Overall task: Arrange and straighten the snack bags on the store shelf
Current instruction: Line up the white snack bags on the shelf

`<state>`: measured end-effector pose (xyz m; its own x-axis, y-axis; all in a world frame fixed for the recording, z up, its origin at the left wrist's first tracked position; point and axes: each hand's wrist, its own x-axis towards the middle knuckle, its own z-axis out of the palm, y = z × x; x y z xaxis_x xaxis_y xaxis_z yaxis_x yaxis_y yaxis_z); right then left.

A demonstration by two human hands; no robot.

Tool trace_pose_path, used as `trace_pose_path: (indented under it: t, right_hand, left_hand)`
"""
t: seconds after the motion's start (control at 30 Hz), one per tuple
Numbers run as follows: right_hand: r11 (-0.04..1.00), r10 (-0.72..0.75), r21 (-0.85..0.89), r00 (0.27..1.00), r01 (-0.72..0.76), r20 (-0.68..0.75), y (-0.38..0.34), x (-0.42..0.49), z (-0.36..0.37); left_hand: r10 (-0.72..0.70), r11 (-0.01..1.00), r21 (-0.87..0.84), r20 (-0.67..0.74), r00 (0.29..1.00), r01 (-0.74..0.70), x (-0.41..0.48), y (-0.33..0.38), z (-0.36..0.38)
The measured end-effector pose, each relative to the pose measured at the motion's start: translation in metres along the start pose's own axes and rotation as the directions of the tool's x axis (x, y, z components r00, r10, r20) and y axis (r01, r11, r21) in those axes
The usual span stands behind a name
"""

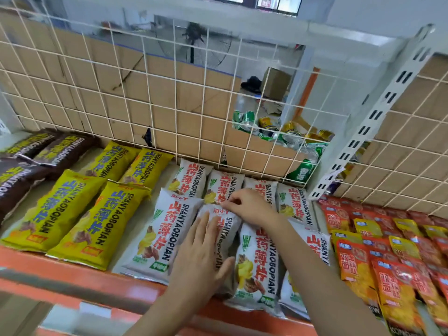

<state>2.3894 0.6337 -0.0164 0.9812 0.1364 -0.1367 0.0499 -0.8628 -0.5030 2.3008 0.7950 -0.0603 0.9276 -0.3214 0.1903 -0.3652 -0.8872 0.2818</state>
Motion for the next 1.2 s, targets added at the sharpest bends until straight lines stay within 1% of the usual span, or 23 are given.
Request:
trace_pose_path:
  t: [0.07, 0.17, 0.27, 0.43, 0.67, 0.87, 1.0, 1.13, 1.2]
  right_hand:
    - [0.999, -0.021, 0.029, 1.000, 0.021, 0.005, 0.001, 0.002, 0.002]
    - [0.996, -0.025, 0.082, 1.000, 0.025, 0.010, 0.006, 0.004, 0.007]
    - [0.992, -0.014, 0.126, 1.000, 0.016, -0.012, 0.008, 0.006, 0.011]
    - [0.989, 0.029, 0.149, 0.997, -0.018, -0.072, 0.006, 0.007, 0.016]
    - [0.979, 0.116, 0.176, 0.990, -0.101, -0.075, 0.003, 0.012, 0.018]
    - [0.985, 0.105, 0.145, 0.993, -0.096, -0.061, 0.001, 0.009, 0.016]
    - [0.987, 0.093, 0.142, 0.992, -0.079, -0.091, -0.001, 0.006, 0.016]
    - [0.988, 0.075, 0.143, 0.988, -0.055, -0.135, -0.001, 0.002, 0.014]
    - [0.986, 0.077, 0.158, 0.978, -0.046, -0.196, 0.002, -0.003, 0.007]
  left_hand:
    - [-0.063, 0.997, 0.054, 0.000, 0.998, 0.062, -0.004, 0.005, 0.000]
    - [-0.119, 0.990, 0.072, -0.013, 0.993, 0.120, -0.011, 0.013, 0.002]
    - [-0.116, 0.992, 0.057, -0.005, 0.993, 0.116, -0.017, 0.015, 0.008]
    - [-0.126, 0.988, 0.102, 0.073, 0.989, 0.118, -0.020, 0.014, 0.010]
    - [-0.095, 0.994, 0.059, 0.074, 0.993, 0.091, -0.025, 0.010, 0.011]
    - [-0.087, 0.994, 0.076, 0.109, 0.990, 0.079, -0.029, 0.006, 0.012]
    - [-0.064, 0.998, 0.034, 0.159, 0.985, 0.059, -0.033, 0.004, 0.004]
    - [-0.002, 1.000, -0.027, 0.099, 0.995, 0.005, -0.028, 0.000, -0.006]
    - [0.037, 0.998, -0.054, 0.052, 0.998, -0.034, -0.024, 0.001, -0.012]
